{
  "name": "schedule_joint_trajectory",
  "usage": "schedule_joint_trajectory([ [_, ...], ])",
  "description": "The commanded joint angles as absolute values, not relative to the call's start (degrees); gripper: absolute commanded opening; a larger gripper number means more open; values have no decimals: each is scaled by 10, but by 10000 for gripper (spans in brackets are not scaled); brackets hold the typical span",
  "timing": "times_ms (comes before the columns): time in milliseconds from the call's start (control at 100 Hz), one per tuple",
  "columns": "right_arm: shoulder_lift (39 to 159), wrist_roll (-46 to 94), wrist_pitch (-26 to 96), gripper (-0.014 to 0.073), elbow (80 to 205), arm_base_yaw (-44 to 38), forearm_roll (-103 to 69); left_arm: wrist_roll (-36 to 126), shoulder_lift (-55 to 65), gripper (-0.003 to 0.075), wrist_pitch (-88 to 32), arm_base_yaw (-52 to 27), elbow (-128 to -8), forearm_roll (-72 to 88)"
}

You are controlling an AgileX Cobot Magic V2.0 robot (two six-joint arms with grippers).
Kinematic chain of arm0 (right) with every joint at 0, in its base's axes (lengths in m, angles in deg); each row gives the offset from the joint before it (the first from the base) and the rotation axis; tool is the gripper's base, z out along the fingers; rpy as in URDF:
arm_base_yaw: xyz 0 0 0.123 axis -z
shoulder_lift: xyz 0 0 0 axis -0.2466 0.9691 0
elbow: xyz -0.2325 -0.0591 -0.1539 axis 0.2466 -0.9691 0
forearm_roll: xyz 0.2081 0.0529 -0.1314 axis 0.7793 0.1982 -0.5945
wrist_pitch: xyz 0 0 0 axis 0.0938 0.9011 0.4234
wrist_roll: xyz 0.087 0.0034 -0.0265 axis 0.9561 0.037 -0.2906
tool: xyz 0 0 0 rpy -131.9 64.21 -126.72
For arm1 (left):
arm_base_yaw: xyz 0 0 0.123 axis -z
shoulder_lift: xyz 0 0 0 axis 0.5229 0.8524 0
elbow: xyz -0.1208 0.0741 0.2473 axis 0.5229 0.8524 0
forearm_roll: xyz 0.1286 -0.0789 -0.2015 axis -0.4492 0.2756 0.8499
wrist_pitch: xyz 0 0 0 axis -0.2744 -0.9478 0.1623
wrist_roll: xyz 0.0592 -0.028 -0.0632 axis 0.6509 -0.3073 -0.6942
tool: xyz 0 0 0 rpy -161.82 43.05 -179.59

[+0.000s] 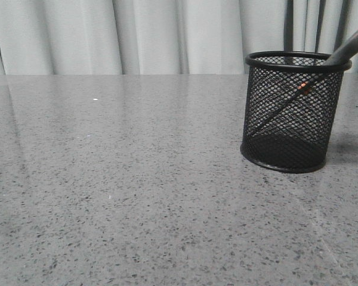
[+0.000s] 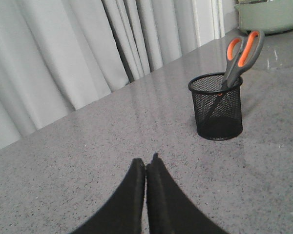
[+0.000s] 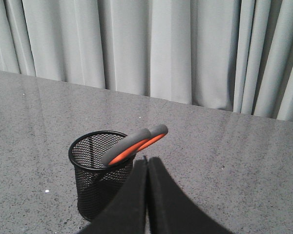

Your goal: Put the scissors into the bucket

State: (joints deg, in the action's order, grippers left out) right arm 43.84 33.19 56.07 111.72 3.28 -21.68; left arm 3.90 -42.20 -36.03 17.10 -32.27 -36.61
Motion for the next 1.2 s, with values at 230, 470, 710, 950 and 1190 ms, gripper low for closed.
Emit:
schedule_joint_trajectory([
  [230,445,328,511,-60,1130,31,-220,60,-480,-20,-306,82,-291,-341],
  [470,445,328,511,-60,1130,31,-220,47,-504,-20,-177,-81,-163,-231],
  [710,445,328,511,-60,1130,31,-220,-2,-504,-20,-132,-183,-90,-221],
  [950,445,328,511,-60,1130,31,-220,-2,-504,-20,-234,-235,-80,-221],
  [1190,445,328,511,-60,1130,31,-220,-2,-520,-20,-291,-261,-80,-208],
])
